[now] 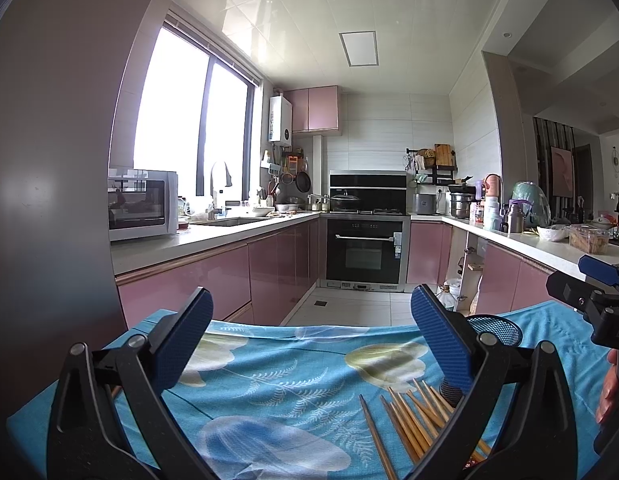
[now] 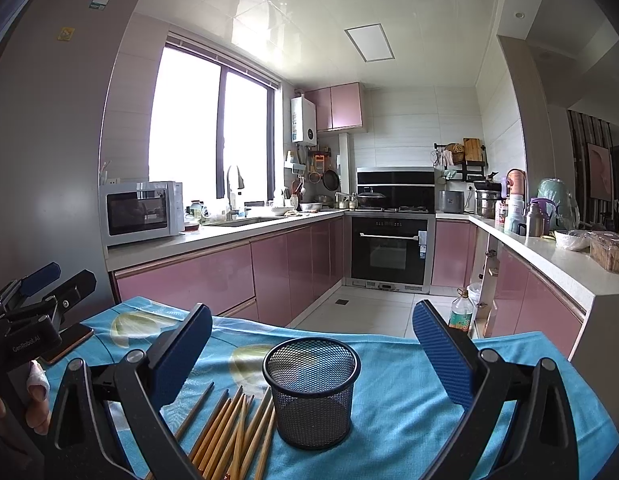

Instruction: Organize utensils

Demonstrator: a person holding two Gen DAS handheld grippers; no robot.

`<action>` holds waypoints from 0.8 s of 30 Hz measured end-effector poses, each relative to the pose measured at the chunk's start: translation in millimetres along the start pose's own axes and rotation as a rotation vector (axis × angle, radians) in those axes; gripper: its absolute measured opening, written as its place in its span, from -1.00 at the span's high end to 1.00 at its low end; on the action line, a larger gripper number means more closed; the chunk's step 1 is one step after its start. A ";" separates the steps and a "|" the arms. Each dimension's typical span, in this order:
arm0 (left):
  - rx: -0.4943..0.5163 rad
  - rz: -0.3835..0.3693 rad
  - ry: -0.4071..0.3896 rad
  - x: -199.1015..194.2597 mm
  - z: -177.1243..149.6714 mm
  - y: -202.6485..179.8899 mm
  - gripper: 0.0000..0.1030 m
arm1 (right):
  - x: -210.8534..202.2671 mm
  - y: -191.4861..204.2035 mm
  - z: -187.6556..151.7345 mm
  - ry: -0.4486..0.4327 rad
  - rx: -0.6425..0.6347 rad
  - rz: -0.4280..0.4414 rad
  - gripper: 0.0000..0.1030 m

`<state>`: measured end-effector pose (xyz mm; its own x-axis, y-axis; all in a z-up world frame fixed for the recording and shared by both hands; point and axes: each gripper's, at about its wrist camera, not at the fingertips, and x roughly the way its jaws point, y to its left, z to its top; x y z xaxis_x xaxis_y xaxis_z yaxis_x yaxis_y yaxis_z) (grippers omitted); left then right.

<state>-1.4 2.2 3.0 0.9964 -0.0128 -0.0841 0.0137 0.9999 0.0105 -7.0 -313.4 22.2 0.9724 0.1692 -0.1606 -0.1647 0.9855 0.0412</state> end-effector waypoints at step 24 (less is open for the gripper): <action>-0.001 -0.012 0.005 2.0 -0.9 -1.8 -0.89 | -2.5 -1.0 1.1 -0.005 -0.001 0.004 -0.88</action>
<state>0.5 0.4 1.8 0.9957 -0.0245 -0.0896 0.0253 0.9996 0.0082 -9.1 -314.8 23.7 0.9726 0.1728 -0.1556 -0.1684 0.9849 0.0409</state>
